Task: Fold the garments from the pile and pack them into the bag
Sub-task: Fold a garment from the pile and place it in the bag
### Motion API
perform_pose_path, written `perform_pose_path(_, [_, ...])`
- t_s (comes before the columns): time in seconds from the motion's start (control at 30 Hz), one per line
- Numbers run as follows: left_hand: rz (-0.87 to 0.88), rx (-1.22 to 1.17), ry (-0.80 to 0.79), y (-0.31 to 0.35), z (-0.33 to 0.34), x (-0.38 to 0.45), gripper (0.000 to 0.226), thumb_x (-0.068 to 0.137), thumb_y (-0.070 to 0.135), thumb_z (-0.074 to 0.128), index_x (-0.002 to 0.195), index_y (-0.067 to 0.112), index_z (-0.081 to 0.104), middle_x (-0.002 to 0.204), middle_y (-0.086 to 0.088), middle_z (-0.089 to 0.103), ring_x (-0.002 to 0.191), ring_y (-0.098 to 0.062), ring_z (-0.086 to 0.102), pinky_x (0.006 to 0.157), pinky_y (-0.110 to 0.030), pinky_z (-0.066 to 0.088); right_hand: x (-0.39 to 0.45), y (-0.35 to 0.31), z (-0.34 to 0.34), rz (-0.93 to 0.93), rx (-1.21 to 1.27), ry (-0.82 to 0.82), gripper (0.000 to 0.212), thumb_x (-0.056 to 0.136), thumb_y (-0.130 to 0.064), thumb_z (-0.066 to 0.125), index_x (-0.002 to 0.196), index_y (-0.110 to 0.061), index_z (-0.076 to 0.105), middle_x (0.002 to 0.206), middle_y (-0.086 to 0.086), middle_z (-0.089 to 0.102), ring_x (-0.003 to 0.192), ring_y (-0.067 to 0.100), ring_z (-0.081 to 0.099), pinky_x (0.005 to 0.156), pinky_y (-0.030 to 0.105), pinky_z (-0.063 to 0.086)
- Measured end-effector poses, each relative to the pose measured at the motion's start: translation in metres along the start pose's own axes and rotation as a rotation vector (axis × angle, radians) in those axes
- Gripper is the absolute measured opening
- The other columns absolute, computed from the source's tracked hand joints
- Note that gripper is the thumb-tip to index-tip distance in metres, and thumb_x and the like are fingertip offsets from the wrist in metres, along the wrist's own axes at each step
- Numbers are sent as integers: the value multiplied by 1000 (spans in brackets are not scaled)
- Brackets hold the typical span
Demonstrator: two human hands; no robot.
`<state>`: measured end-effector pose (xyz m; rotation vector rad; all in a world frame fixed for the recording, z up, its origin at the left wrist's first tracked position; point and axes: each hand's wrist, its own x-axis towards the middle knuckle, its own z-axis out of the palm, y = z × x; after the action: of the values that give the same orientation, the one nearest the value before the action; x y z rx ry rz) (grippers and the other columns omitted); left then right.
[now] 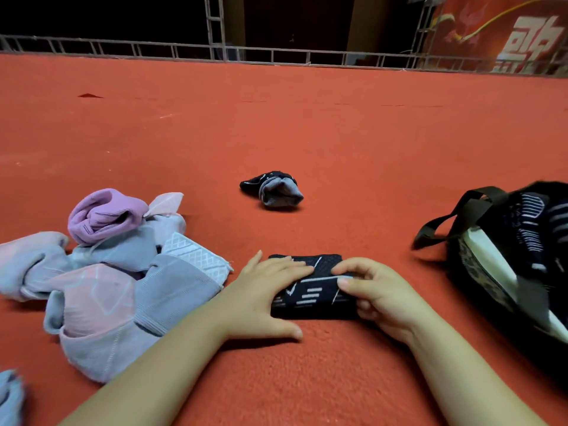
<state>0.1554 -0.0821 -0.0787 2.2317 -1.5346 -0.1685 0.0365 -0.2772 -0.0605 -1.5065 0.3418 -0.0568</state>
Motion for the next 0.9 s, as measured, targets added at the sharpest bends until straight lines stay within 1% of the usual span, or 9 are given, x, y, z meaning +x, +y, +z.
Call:
perform_pose_path(0.1, [24, -50, 233, -4, -3, 1, 68, 69, 65, 58, 131, 41, 45, 127, 21, 49, 125, 3, 39, 113, -37, 11, 0, -1, 0, -52, 109, 4, 14, 82, -7, 64, 86, -20, 67, 63, -2, 54, 47, 5, 45, 45, 18, 34])
perform_pose_path(0.23, [-14, -38, 301, -4, -3, 3, 56, 73, 63, 55, 118, 30, 59, 113, 15, 61, 107, -4, 53, 104, -39, 35, -2, 4, 5, -246, 2, -105, 38, 67, -5, 67, 100, -23, 60, 90, -4, 68, 77, 10, 62, 58, 30, 52])
perform_pose_path(0.33, [-169, 32, 296, 3, -11, 0, 81, 61, 75, 54, 130, 33, 49, 110, 11, 56, 105, -11, 53, 94, -39, 44, -1, 8, 9, -243, -9, -121, 41, 68, -3, 64, 102, -23, 54, 88, -10, 66, 64, 9, 58, 45, 26, 40])
perform_pose_path(0.4, [-338, 106, 251, 6, -15, -6, 96, 55, 79, 56, 139, 38, 33, 104, 13, 57, 101, -12, 54, 91, -36, 43, 2, 12, 9, -244, 13, -81, 35, 69, -5, 63, 98, -22, 55, 87, -8, 65, 63, 13, 56, 49, 27, 41])
perform_pose_path(0.47, [-401, -25, 230, 8, -16, -10, 90, 62, 66, 69, 138, 43, 28, 90, 16, 61, 90, -9, 59, 85, -33, 47, 5, 15, 9, -253, 46, -34, 30, 69, -6, 62, 95, -19, 58, 87, -5, 66, 70, 19, 57, 60, 28, 46])
perform_pose_path(0.53, [-370, -345, 271, 12, -13, -10, 74, 70, 39, 79, 130, 49, 37, 96, 19, 63, 90, -1, 61, 86, -29, 51, 8, 17, 9, -237, 77, 16, 26, 68, -7, 62, 92, -18, 62, 88, 0, 68, 79, 23, 59, 71, 34, 47])
perform_pose_path(0.6, [-310, -464, 284, 14, -10, -8, 67, 73, 18, 79, 118, 53, 44, 115, 22, 59, 101, 9, 56, 95, -22, 46, 7, 16, 8, -198, 64, 40, 25, 69, -12, 65, 92, -20, 67, 91, 4, 70, 84, 25, 62, 77, 39, 46])
perform_pose_path(0.77, [-327, -179, 138, 16, -14, -10, 65, 76, 28, 75, 135, 34, 48, 132, 17, 54, 119, 2, 48, 99, -11, 32, -3, 2, 3, -150, -314, -70, 36, 64, -26, 71, 100, -24, 65, 84, -11, 69, 71, -1, 62, 61, 16, 47])
perform_pose_path(0.9, [-257, 26, 9, 17, -17, -12, 57, 79, 34, 69, 133, 34, 51, 129, 13, 59, 118, -5, 52, 98, -21, 38, -5, 1, 3, -141, -611, -187, 54, 54, -38, 78, 104, -39, 59, 105, -18, 65, 95, -5, 61, 85, 18, 47])
